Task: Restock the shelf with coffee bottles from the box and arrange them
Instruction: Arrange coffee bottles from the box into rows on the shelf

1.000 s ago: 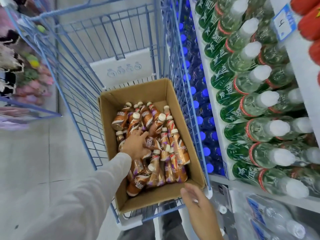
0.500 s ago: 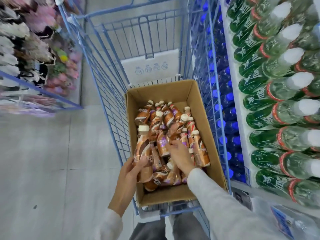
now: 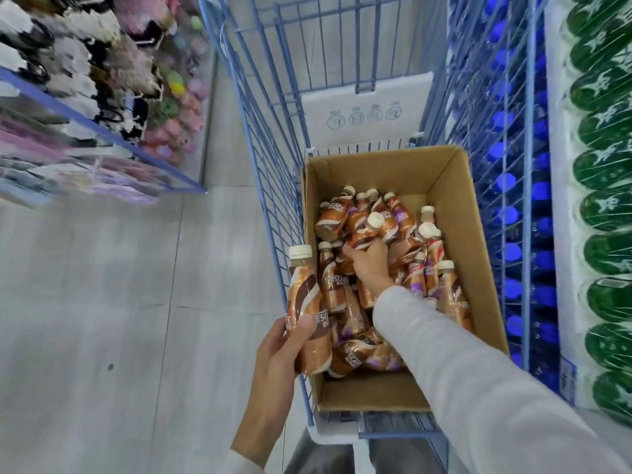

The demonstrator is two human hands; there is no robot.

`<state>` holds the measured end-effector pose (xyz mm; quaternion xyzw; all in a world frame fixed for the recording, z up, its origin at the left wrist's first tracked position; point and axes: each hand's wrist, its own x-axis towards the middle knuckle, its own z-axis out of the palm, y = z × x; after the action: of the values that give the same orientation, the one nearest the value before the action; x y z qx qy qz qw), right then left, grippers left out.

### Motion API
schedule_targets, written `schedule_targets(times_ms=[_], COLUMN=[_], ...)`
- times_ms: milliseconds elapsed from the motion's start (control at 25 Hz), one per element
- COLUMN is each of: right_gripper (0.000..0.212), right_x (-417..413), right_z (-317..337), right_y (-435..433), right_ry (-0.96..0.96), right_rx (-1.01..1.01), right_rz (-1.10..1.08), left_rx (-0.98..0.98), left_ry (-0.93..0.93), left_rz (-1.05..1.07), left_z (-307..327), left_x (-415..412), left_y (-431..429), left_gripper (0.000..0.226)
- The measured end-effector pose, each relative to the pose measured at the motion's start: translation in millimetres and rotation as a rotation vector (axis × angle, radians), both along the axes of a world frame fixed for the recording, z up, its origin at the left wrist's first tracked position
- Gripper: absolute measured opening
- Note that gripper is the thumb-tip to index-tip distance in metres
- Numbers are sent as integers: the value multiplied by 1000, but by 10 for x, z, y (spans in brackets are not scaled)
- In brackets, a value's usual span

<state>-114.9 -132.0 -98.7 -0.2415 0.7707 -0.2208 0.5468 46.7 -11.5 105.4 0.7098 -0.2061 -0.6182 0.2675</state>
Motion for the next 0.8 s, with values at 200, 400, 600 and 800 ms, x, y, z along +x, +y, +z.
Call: schedule_targets(times_ms=[200, 400, 600, 800], right_gripper=[71, 46, 56, 41], right_x=[-462, -944, -1542, -1840], right_z=[1234, 2363, 3170, 3965], right_y=[565, 1322, 2473, 3780], right_ry=[-167, -265, -216, -120], right_rx=[-166, -335, -562, -776], right_rz=[-138, -389, -735, -817], left_rx=[-57, -176, -333, -407], left_ry=[46, 118, 210, 352], left_rz=[-100, -310, -583, -778], left_z=[360, 746, 1312, 1905], left_x=[-222, -700, -1567, -2220], left_y=[-140, -145, 421, 1405], left_gripper=[31, 40, 57, 40])
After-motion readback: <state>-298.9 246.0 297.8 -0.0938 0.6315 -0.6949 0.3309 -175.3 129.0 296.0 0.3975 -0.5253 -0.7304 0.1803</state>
